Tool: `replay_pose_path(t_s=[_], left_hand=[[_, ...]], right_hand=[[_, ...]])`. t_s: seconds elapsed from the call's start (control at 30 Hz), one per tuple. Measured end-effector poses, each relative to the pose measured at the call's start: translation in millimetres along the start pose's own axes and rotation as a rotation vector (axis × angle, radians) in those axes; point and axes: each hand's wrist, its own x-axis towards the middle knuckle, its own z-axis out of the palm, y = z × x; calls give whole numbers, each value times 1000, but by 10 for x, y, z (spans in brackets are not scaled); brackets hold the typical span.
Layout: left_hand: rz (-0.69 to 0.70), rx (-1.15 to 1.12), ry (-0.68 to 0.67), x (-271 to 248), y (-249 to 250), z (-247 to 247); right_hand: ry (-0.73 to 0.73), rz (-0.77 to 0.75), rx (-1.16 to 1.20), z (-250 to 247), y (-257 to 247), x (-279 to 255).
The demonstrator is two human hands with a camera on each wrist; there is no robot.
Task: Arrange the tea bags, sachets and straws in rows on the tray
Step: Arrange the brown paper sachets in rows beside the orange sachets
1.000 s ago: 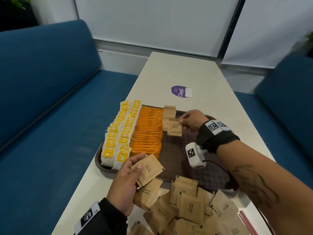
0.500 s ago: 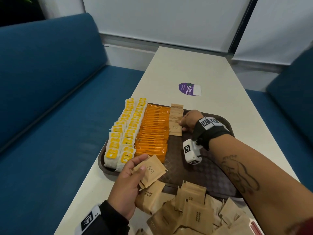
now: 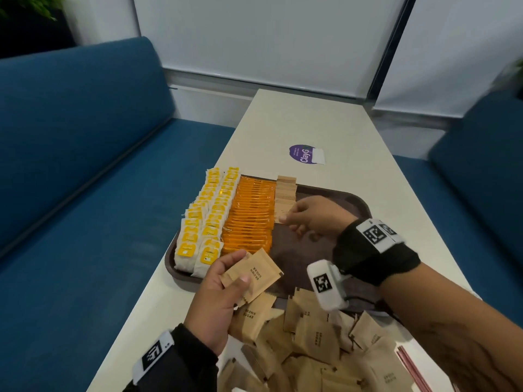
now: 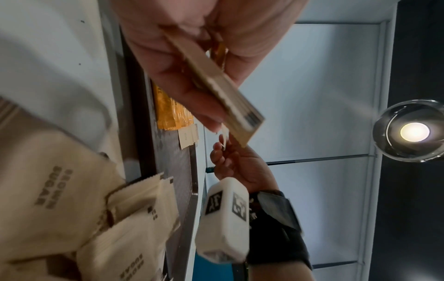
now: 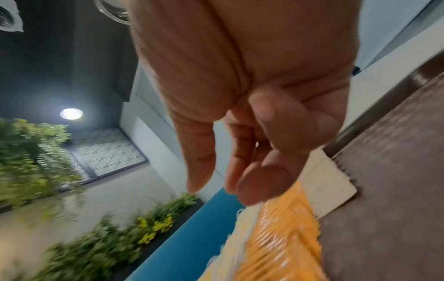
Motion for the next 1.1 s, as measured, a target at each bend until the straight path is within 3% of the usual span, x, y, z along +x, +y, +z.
replay_pose_path(t_s=[0.1, 0.2, 0.37, 0.67, 0.8, 0.9, 1.0, 1.1], left_hand=[[17, 16, -5, -47, -26, 21], [27, 49, -23, -103, -56, 20], [48, 106, -28, -172, -83, 8], [116, 277, -64, -206, -57, -33], [143, 300, -76, -158, -31, -75], [147, 299, -33, -100, -34, -134], [125, 280, -7, -29, -57, -194], [116, 261, -1, 23, -87, -212]], right_hand=[[-145, -40, -78, 172, -20, -349], [-217, -64, 16, 293, -1, -582], [-221, -127, 144, 399, 85, -714], [-231, -210, -133, 464, 52, -801], [-252, -204, -138, 375, -24, -755], [-93, -158, -101, 158, -26, -575], [126, 7, 100, 0, 87, -236], [189, 204, 291, -71, 169, 124]])
